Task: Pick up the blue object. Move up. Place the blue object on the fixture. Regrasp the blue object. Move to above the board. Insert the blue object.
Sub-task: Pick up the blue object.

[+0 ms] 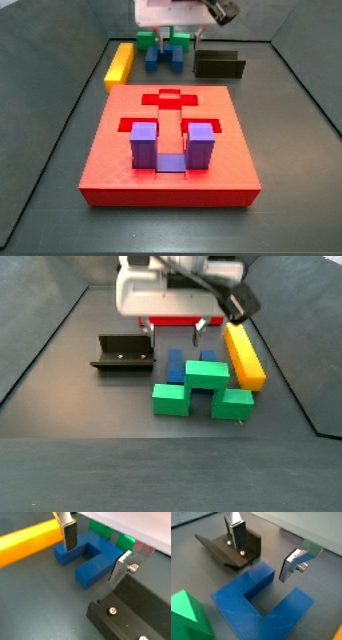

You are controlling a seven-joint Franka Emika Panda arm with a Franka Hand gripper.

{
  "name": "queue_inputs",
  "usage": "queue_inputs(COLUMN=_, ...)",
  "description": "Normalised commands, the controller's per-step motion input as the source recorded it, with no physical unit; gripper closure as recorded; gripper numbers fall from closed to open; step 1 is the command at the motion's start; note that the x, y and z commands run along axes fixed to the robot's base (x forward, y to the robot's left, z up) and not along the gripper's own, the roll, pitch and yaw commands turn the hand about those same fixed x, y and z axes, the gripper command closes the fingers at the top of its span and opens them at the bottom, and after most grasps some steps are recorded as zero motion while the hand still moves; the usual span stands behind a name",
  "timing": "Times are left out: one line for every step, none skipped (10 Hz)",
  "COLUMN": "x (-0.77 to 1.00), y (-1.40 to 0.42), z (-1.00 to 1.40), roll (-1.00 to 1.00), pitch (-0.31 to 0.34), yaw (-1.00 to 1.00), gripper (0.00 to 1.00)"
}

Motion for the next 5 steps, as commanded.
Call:
queue_inputs(x=0.0, y=0.0, z=-0.39, roll=0.0, pitch=-0.059, yaw=0.0, gripper=0.0)
queue_inputs(x=0.0, y=0.01, z=-0.34, roll=0.0, pitch=-0.059, yaw=0.0, gripper=0.0)
queue_inputs(x=0.0, y=0.01, z=-0.33, roll=0.0, pitch=-0.059, yaw=0.0, gripper=0.0)
queue_inputs(x=0.0, y=0.05, z=-0.22, roll=0.0, pitch=-0.04, yaw=0.0, gripper=0.0)
queue_inputs(x=0.0, y=0.05, z=-0.16, roll=0.0, pitch=-0.027, yaw=0.0, gripper=0.0)
